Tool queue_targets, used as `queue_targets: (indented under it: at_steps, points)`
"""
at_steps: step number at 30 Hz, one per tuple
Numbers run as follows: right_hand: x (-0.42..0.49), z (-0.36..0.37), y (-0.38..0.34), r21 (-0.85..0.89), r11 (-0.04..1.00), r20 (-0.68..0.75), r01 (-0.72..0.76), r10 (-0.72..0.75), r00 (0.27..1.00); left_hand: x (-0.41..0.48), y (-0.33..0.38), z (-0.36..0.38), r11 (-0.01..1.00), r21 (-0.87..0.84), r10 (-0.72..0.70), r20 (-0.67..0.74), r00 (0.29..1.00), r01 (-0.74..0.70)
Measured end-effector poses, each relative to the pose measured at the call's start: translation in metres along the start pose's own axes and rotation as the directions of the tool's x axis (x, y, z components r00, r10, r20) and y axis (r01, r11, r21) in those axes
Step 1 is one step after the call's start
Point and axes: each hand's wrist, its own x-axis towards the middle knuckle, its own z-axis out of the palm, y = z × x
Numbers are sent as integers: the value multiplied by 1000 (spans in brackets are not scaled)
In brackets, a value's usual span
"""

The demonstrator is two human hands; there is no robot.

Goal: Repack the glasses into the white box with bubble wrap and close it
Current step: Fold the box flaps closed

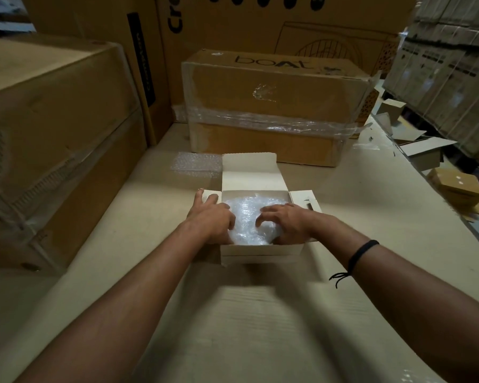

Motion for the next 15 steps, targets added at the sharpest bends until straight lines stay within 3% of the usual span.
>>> queue_targets:
  at_steps: [3,4,6,7,8,9,10,11,12,14,15]
  points:
    - [-18,-1,5,171,985,-117,-27,47,992,-17,-12,3,969,-235,-111,-149,983,74]
    - [-27,1,9,242,970,-192,-30,78,978,-23,-18,8,930,-354,-194,-249,949,97]
    - [-41,9,20,314,948,-379,-59,182,907,-35,-28,19,804,-574,-439,-392,808,158]
    - [-46,16,26,356,929,-462,-98,266,846,-38,-32,24,698,-685,-566,-347,748,210]
    - [-49,22,31,437,890,-512,-134,368,776,-39,-35,28,527,-812,-662,-206,720,252]
    - [-50,28,36,544,823,-512,-166,482,711,-39,-37,31,275,-921,-693,8,721,274]
    - [-51,32,39,654,733,-467,-188,586,662,-38,-38,30,-1,-963,-631,210,747,269]
    - [-52,35,40,755,623,-380,-203,669,639,-39,-37,29,-217,-943,-533,332,778,254]
    - [-52,36,42,845,496,-273,-199,720,638,-40,-37,25,-307,-919,-483,373,793,245]
    - [-52,37,41,956,241,-70,-165,738,671,-37,-36,19,-269,-941,-537,323,779,205]
    - [-52,36,41,975,168,-26,-147,739,673,-32,-33,14,-217,-964,-581,256,773,157]
